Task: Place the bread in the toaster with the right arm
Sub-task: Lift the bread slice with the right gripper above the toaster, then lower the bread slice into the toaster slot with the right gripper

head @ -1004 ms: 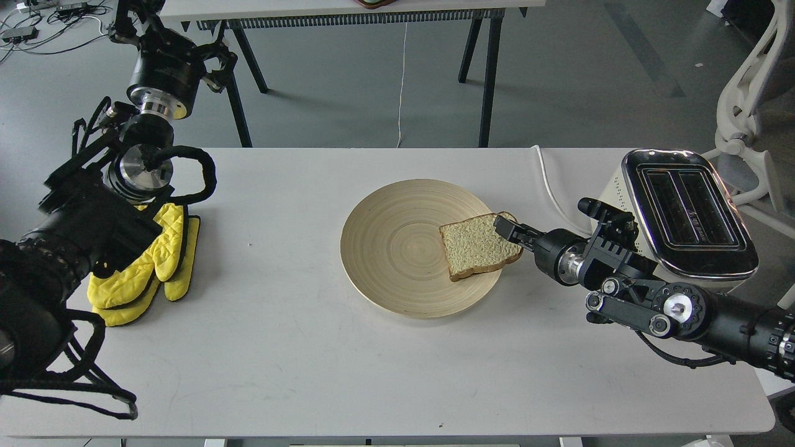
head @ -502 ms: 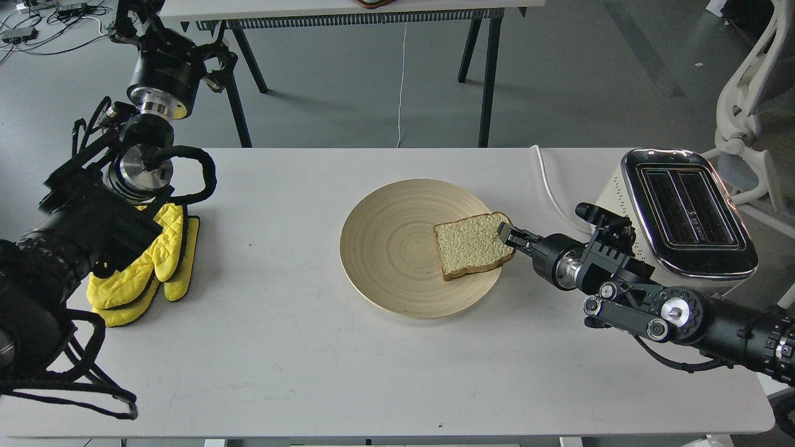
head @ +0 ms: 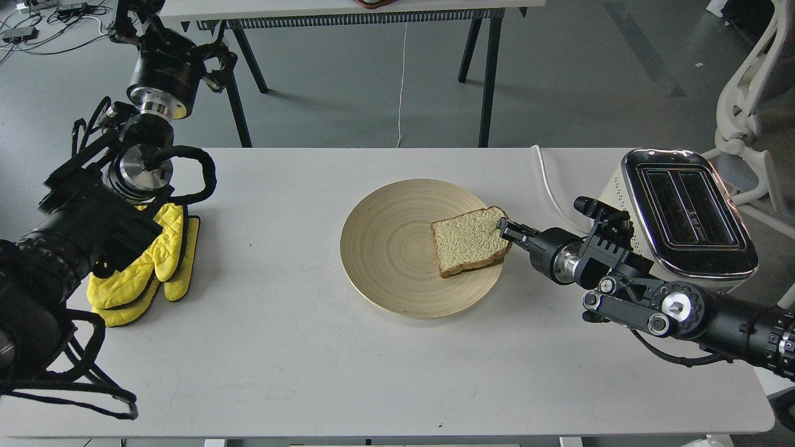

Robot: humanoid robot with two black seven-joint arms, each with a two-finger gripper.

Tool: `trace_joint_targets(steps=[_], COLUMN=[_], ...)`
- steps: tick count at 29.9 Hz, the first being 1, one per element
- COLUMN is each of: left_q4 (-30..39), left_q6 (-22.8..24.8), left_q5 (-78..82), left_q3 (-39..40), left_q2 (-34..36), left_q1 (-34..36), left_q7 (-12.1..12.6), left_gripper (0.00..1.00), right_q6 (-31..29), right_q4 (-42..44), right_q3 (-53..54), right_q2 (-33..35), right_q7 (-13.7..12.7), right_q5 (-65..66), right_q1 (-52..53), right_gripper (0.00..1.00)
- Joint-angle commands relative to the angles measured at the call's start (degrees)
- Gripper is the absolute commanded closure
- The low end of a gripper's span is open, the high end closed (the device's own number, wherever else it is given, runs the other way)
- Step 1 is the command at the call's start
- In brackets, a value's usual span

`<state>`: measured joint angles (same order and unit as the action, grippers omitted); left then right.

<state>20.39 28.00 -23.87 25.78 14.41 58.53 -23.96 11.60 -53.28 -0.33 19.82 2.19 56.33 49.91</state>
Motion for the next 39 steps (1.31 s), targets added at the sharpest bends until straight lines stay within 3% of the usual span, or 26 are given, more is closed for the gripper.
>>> trace_joint_targets(steps=[1, 9, 15, 22, 30, 39], left_q4=[0.0, 0.0, 0.0, 0.0, 0.0, 0.0], left_q6=[0.0, 0.0, 0.0, 0.0, 0.0, 0.0], left_q5=[0.0, 0.1, 0.1, 0.1, 0.1, 0.1], left_q3=[0.1, 0.0, 0.0, -0.2, -0.4, -0.5], left_q2=[0.0, 0.0, 0.0, -0.1, -0.1, -0.1], left_q1=[0.0, 0.0, 0.0, 0.0, 0.1, 0.0], left_q7=[0.1, 0.0, 0.1, 0.1, 0.0, 0.1], left_gripper=[0.00, 0.00, 0.00, 0.00, 0.00, 0.00], right_q6=[0.0, -1.0, -7.2, -11.5, -11.7, -11.5], right_q4=[-3.5, -15.3, -24.7, -31.1, -32.7, -32.6], right_q3=[0.9, 0.5, 0.2, 0.5, 0.2, 0.2], right_q2=[3.4, 19.9, 36.8, 51.5, 57.3, 57.3], right_q7=[0.0, -0.2, -1.0, -2.3, -2.4, -2.4], right_q5=[0.0, -0.1, 0.9, 7.0, 14.6, 14.7], right_q1=[3.2, 13.5, 21.7, 24.0, 20.0, 15.0], right_gripper=[0.96, 0.96, 0.96, 0.97, 0.96, 0.96])
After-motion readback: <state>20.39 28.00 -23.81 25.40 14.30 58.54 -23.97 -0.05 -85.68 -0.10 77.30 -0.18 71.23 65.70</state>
